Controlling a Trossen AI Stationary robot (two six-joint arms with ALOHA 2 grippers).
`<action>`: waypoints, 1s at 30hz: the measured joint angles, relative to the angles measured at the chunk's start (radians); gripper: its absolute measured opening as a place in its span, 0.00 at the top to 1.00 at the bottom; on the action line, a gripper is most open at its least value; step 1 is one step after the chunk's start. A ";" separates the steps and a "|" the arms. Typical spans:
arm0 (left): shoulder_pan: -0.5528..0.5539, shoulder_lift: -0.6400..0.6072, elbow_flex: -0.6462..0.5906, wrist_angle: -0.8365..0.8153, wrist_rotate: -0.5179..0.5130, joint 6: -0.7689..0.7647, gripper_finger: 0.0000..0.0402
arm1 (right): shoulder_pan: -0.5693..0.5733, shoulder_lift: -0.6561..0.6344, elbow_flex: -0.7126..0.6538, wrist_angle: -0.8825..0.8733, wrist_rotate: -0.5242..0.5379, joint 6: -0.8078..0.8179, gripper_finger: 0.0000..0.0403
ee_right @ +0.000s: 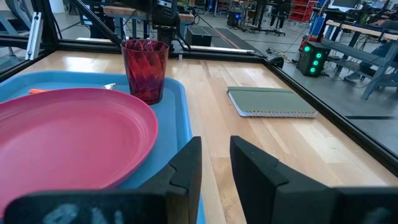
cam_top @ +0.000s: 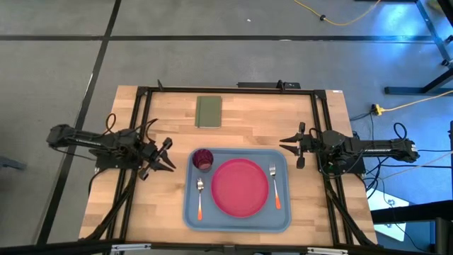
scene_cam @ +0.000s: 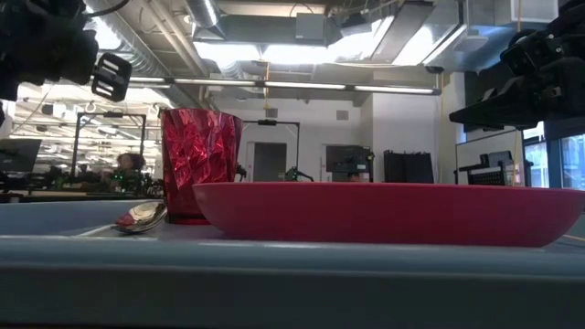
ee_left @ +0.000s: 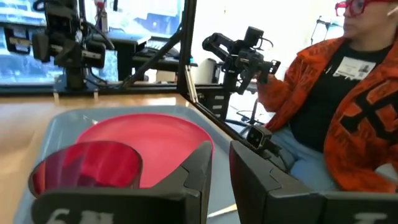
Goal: Pick and place plate/cup/fork/spoon on tray
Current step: Return to Home Position
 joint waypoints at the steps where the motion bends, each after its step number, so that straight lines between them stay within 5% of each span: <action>1: 0.000 -0.014 0.000 -0.014 0.000 0.017 0.87 | 0.000 0.000 0.000 0.000 0.000 0.000 0.78; 8: 0.001 -0.075 0.000 -0.184 -0.046 0.086 0.87 | 0.000 0.000 0.000 0.000 0.000 0.000 0.78; 18: 0.001 -0.077 0.008 -0.194 -0.025 0.016 0.87 | 0.000 -0.002 0.030 0.080 -0.014 0.009 0.78; 30: 0.001 -0.073 0.045 -0.192 -0.004 0.101 0.87 | 0.000 -0.002 0.159 -0.118 -0.020 0.095 0.78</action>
